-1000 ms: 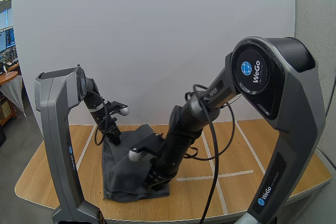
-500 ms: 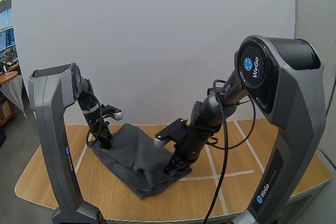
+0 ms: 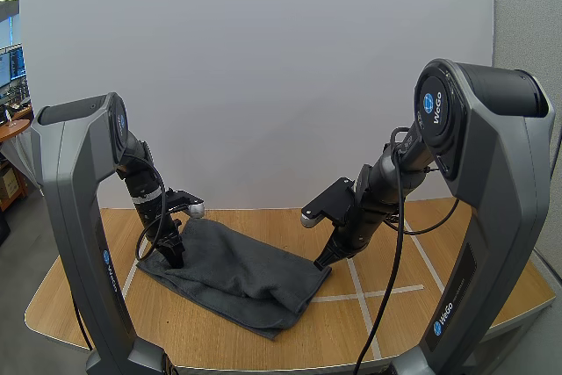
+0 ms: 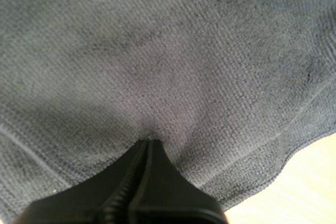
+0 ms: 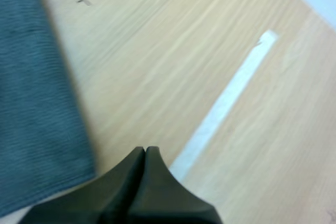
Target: Fold the towel
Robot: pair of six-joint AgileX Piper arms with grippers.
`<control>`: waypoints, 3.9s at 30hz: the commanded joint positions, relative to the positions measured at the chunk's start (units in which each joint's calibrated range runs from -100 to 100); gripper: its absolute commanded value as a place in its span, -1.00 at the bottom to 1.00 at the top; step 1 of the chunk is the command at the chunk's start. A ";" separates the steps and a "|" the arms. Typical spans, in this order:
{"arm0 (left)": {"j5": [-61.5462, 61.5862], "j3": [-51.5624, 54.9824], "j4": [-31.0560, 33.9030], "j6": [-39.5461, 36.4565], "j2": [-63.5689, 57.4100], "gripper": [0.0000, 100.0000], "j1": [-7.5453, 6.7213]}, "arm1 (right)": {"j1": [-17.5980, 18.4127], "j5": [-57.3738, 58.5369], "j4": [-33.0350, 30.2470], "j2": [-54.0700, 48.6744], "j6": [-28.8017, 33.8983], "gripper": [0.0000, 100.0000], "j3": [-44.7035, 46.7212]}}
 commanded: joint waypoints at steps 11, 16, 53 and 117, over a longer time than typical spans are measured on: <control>1.07 4.58 3.32 2.52 -3.50 -1.00 0.20 | 2.77 42.83 17.77 -13.33 -6.32 -1.00 -3.17; 1.07 4.58 3.96 2.43 -3.50 -1.00 0.42 | 4.40 41.26 18.45 -10.92 -6.22 -1.00 -1.40; 1.07 14.84 0.81 3.22 -3.50 -1.00 -0.62 | -2.04 1.46 11.80 4.29 -8.16 -1.00 -5.80; 1.07 11.46 -10.62 3.33 -18.58 -1.00 -0.17 | -1.08 44.28 17.28 -16.66 -25.05 0.99 1.37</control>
